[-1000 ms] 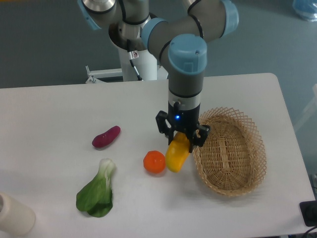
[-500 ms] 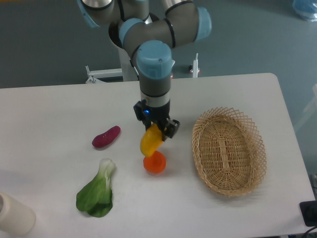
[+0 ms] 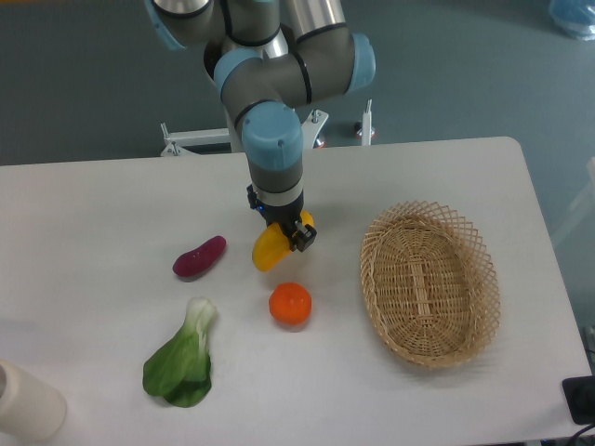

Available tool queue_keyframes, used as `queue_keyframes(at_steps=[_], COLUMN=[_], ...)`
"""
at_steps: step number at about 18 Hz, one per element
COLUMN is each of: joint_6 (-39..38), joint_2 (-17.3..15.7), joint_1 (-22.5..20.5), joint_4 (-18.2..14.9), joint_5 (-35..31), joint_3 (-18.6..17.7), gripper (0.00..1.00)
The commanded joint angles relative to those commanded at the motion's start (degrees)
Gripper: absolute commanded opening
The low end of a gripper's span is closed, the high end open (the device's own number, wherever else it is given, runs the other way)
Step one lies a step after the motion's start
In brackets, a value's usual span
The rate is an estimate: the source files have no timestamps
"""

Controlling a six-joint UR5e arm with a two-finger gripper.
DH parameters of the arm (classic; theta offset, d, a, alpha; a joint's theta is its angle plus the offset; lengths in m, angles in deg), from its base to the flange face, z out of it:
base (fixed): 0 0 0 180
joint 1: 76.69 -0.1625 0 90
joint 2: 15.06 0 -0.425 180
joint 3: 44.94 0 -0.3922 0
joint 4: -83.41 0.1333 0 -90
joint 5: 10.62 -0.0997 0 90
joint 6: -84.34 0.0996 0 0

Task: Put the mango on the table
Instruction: 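Lower the yellow mango onto the table beside the orange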

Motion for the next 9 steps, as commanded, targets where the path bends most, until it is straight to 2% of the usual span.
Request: queue_keyframes(at_steps=[5, 6, 7, 9], joint_6=[0.0, 0.0, 0.0, -0.1], joint_2=[0.7, 0.7, 0.7, 0.6], joint_1=[0.2, 0.2, 0.2, 0.2], joint_4=[0.5, 0.5, 0.5, 0.6], joint_5=[0.0, 0.0, 0.0, 0.1], joint_3=[0.1, 0.0, 0.1, 0.3], gripper=[0.61, 0.63, 0.74, 0.8])
